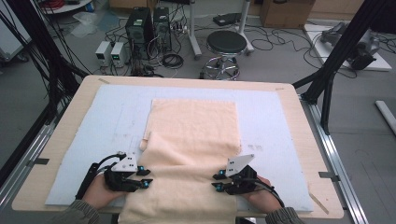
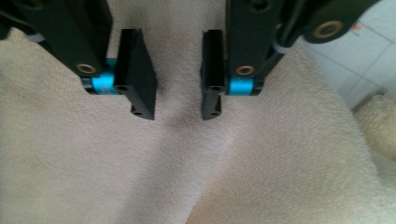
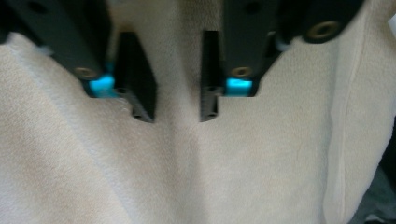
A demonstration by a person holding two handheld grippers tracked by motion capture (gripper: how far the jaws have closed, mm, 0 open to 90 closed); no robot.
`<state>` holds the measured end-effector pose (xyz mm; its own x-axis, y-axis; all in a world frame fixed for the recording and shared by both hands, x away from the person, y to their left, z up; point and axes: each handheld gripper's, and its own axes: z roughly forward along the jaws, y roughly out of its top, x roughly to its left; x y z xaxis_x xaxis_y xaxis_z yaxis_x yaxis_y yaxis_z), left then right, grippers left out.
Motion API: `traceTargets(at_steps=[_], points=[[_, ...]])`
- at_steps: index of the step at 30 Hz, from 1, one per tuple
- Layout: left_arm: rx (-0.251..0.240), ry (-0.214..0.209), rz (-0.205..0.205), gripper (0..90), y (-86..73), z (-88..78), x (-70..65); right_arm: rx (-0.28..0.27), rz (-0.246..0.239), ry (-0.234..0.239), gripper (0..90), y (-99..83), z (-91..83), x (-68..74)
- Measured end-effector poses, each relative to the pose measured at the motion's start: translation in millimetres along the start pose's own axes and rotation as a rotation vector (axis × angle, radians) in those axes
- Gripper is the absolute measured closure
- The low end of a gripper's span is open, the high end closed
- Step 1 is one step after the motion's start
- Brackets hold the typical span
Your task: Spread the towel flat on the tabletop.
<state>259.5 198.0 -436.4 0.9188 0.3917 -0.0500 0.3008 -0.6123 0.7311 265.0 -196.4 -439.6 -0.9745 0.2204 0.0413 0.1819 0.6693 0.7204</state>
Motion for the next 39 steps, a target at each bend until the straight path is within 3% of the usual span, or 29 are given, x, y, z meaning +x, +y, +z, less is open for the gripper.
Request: traceTargets(at_steps=[2,6,13,16,19,20,22,25,27,30,33,36,37,39], points=[[0.006,0.003,0.000,84.0,0.8,-0.1,-4.0,-0.001,-0.015,0.004,86.8,-0.9,-0.7,3.2],[0.004,-0.018,0.024,85.5,3.4,-7.3,-17.1,0.002,-0.014,0.054,87.5,-0.6,-5.8,12.3],[-0.094,-0.079,0.057,85.5,11.6,-41.1,-54.4,-0.066,-0.058,0.077,87.5,0.5,-39.7,53.6],[-0.121,-0.113,0.093,85.4,13.8,-56.0,-72.7,-0.071,-0.093,0.106,87.4,4.0,-51.9,76.7],[-0.165,-0.150,0.116,82.1,13.9,-65.2,-87.3,-0.079,-0.120,0.143,84.9,8.0,-61.2,96.1],[-0.169,-0.144,0.116,73.4,13.7,-66.1,-88.0,-0.093,-0.119,0.152,79.7,9.7,-65.4,99.9],[-0.170,-0.135,0.106,69.4,11.9,-65.9,-83.2,-0.129,-0.112,0.143,76.7,11.2,-71.1,98.0],[-0.170,-0.071,0.061,67.5,6.0,-61.1,-63.6,-0.147,-0.080,0.067,68.7,11.3,-73.7,83.6],[-0.164,-0.037,0.034,68.0,2.2,-55.6,-49.8,-0.133,-0.078,0.014,64.3,9.6,-68.6,69.8],[-0.093,0.000,-0.005,71.7,-4.3,-39.3,-26.1,-0.089,-0.055,-0.033,61.5,3.2,-53.8,44.1],[-0.045,-0.017,-0.030,69.7,-8.7,-29.3,-15.6,-0.062,-0.005,-0.034,56.3,-5.0,-35.8,20.8],[-0.024,-0.040,-0.034,64.8,-9.8,-20.9,-15.9,-0.029,0.034,-0.003,54.3,-11.9,-19.5,9.2],[-0.013,-0.046,-0.033,66.9,-10.1,-18.2,-17.2,0.000,0.039,0.008,58.2,-14.1,-13.6,7.0],[0.006,-0.049,-0.013,77.5,-10.2,-14.8,-19.4,-0.017,0.036,0.005,72.1,-14.9,-12.2,5.6]])
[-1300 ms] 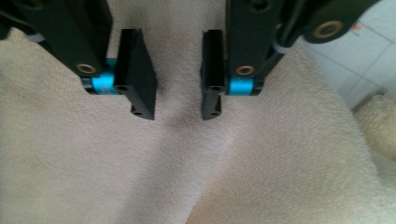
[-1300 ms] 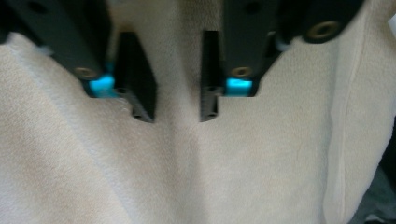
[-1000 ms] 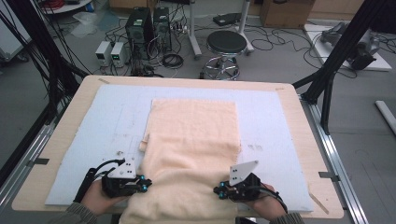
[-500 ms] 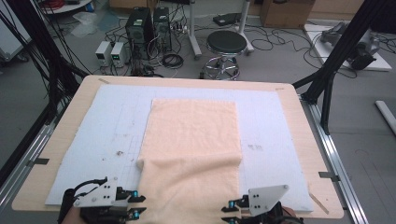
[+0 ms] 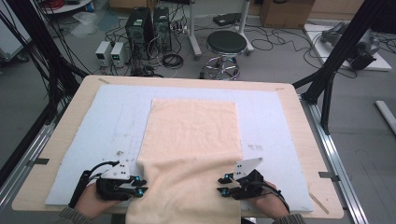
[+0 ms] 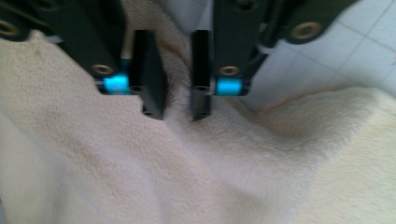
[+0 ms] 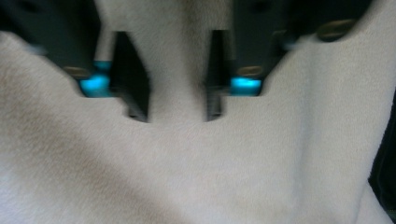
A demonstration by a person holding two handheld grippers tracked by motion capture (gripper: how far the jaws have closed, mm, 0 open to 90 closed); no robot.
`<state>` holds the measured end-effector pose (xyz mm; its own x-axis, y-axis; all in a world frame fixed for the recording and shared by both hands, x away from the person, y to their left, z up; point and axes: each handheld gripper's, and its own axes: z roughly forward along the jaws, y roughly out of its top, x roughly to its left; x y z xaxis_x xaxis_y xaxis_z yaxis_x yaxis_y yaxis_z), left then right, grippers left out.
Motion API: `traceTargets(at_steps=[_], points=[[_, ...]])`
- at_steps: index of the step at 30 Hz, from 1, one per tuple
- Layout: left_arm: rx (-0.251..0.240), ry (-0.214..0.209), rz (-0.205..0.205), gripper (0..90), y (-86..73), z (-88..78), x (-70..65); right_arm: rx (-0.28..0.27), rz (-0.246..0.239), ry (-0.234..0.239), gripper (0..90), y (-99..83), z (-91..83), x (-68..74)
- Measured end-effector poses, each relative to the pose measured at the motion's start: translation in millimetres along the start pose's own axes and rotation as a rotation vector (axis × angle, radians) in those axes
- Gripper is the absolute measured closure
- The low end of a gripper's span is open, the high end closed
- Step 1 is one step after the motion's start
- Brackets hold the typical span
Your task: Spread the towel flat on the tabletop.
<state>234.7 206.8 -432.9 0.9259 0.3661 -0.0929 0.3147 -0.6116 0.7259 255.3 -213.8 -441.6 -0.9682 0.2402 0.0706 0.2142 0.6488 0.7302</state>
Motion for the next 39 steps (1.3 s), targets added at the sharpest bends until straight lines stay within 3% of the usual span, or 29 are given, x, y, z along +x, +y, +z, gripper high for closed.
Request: traceTargets(at_steps=[3,9,11,14,17,21,24,28,30,32,34,39], points=[[-0.006,0.042,0.011,83.5,2.7,-5.4,-4.7,0.012,-0.010,0.015,84.4,1.5,-1.0,0.6],[-0.064,0.073,-0.010,84.7,-3.8,-33.4,-16.1,0.026,-0.047,0.049,87.0,3.4,-6.8,15.5],[-0.090,0.062,-0.021,84.7,-5.9,-41.7,-21.9,0.026,-0.066,0.055,87.0,4.3,-10.2,22.9],[-0.141,0.010,-0.004,81.7,-5.5,-54.1,-31.0,-0.003,-0.090,0.086,86.3,7.1,-23.7,38.2],[-0.164,0.018,-0.002,69.3,-5.2,-59.0,-33.0,-0.040,-0.095,0.092,84.5,9.2,-39.9,48.1],[-0.142,0.035,-0.037,68.6,-5.2,-46.9,-18.5,-0.042,-0.064,0.028,72.6,8.1,-44.8,40.7],[-0.088,0.036,-0.016,68.6,-1.5,-29.6,-9.4,-0.036,-0.057,0.002,68.1,6.4,-36.7,30.1],[0.041,0.006,0.032,63.2,-2.7,-5.7,-2.7,-0.010,-0.029,0.009,63.4,0.0,-23.1,14.9],[0.030,0.012,0.074,61.9,-6.0,-4.3,-4.5,0.013,-0.036,0.026,59.6,-3.2,-17.6,12.7],[0.026,0.025,0.068,62.3,-7.7,-5.7,-7.3,0.034,-0.032,0.040,56.9,-7.7,-13.5,13.6],[0.030,0.035,0.075,64.5,-8.8,-7.3,-8.9,0.019,-0.032,0.042,56.9,-11.5,-12.9,12.9],[0.042,0.052,0.049,72.5,-12.4,-13.0,-14.8,0.041,-0.044,0.022,56.8,-10.5,-14.9,14.4]])
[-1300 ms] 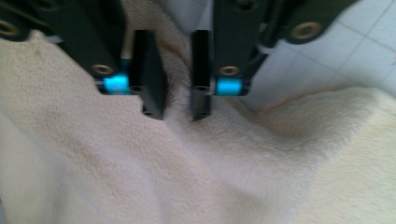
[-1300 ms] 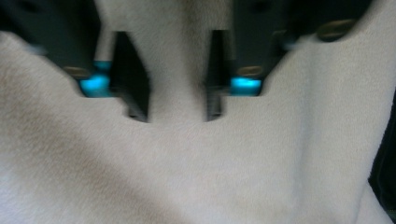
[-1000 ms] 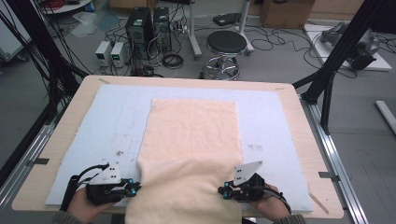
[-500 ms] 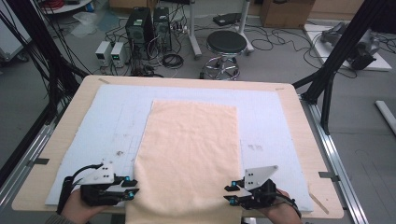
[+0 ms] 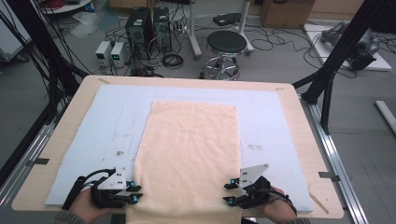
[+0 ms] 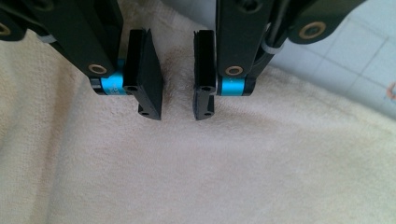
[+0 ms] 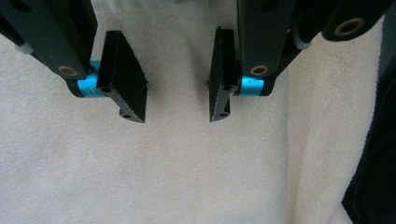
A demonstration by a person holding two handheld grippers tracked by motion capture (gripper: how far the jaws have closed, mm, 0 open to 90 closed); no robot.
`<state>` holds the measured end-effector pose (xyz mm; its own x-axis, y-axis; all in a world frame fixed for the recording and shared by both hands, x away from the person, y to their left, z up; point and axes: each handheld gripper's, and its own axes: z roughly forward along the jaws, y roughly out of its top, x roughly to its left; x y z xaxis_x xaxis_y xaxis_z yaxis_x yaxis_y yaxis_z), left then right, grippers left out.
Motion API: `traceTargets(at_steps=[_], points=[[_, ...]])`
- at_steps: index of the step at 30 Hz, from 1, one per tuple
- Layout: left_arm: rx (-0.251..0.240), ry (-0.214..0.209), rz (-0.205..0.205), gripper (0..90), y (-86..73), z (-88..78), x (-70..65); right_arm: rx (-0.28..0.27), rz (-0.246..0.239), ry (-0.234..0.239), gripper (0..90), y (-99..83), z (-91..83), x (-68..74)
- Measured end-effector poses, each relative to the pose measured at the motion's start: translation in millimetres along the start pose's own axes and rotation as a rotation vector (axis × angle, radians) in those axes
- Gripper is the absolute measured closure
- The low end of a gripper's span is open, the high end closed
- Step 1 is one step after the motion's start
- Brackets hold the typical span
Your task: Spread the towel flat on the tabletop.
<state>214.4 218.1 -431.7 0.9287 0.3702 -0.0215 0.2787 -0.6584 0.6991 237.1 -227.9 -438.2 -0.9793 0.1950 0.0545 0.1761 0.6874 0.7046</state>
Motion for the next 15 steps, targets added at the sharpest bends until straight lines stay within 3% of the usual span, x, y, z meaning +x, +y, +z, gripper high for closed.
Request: traceTargets(at_steps=[4,9,13,15], points=[[-0.001,-0.039,-0.026,71.2,-5.4,-5.2,-2.1,0.005,0.004,-0.013,56.8,-1.7,-2.7,0.7],[-0.008,-0.052,-0.031,68.9,-7.2,-7.0,-3.0,0.005,0.038,-0.008,53.6,-3.1,-6.2,1.0],[-0.050,-0.026,-0.045,62.5,-5.9,-9.0,0.0,-0.079,0.098,-0.022,46.5,-2.4,-12.1,-3.2],[-0.075,-0.010,-0.046,61.2,-3.7,-11.5,2.3,-0.117,0.134,-0.051,40.4,-0.7,-16.3,-6.9]])
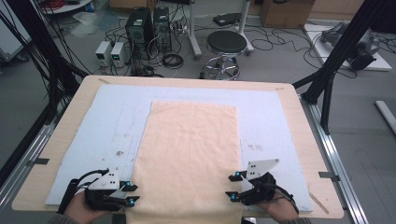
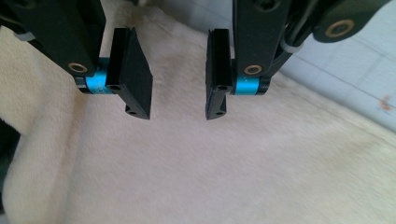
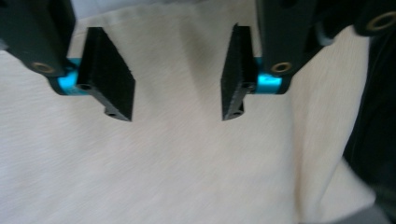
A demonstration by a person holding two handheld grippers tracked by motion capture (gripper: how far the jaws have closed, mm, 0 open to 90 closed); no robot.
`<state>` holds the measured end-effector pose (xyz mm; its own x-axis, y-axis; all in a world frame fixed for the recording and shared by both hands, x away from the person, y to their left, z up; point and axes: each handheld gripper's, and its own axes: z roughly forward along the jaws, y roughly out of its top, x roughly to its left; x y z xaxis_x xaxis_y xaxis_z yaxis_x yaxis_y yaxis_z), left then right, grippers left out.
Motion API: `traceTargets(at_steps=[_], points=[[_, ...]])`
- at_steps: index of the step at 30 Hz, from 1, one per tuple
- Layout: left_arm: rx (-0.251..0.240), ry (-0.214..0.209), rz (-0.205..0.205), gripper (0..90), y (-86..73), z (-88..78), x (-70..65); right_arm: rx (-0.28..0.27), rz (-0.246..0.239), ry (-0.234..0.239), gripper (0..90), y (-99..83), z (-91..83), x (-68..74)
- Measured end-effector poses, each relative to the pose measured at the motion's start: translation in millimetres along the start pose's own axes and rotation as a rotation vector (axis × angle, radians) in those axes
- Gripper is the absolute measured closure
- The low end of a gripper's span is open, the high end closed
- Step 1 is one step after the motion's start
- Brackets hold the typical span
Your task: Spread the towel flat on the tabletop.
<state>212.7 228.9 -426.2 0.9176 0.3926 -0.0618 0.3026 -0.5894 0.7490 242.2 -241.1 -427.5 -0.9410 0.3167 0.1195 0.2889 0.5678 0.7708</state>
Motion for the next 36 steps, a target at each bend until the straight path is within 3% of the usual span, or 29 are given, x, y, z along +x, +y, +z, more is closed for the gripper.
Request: traceTargets(at_steps=[5,9,14,19,26,30,36], points=[[-0.093,0.041,-0.034,54.0,10.3,-7.7,9.2,-0.074,0.054,-0.079,25.8,7.4,-6.2,-10.3],[-0.127,0.076,-0.061,44.7,19.1,-9.2,19.0,-0.091,0.053,-0.135,18.0,14.4,-5.9,-16.3],[-0.163,0.105,-0.088,34.9,28.8,-7.7,29.8,-0.096,0.050,-0.172,16.6,24.6,-6.3,-26.7],[-0.214,0.103,-0.120,28.7,39.9,-6.7,38.6,-0.098,0.048,-0.208,15.7,37.5,-8.9,-35.5],[-0.239,0.138,-0.122,25.4,55.3,-6.8,49.7,-0.122,0.061,-0.227,15.6,56.6,-14.6,-50.9],[-0.249,0.165,-0.149,24.1,62.0,-9.6,62.3,-0.137,0.061,-0.239,15.6,69.0,-11.6,-60.4],[-0.267,0.202,-0.132,25.2,71.2,-13.7,71.4,-0.119,0.052,-0.235,15.7,80.9,-4.0,-70.1]])
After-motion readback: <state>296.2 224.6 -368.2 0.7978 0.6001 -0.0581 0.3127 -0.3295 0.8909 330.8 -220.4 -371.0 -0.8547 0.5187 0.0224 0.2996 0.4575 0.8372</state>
